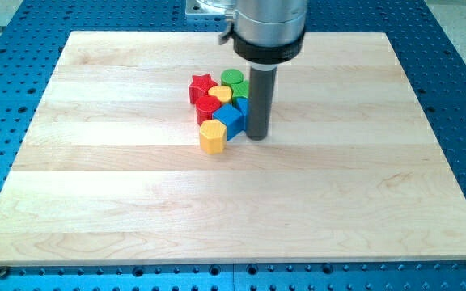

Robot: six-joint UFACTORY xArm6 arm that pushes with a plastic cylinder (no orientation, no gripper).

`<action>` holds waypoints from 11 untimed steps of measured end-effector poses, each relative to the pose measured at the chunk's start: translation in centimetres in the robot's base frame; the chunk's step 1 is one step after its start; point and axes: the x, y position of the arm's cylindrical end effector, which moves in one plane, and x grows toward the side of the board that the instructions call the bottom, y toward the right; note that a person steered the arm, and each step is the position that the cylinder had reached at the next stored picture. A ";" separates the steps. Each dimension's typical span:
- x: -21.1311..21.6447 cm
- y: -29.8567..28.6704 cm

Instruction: Slide the hexagon into the group of blocks

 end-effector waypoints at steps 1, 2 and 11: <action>2.3 -0.3; 6.5 0.6; 6.3 -3.8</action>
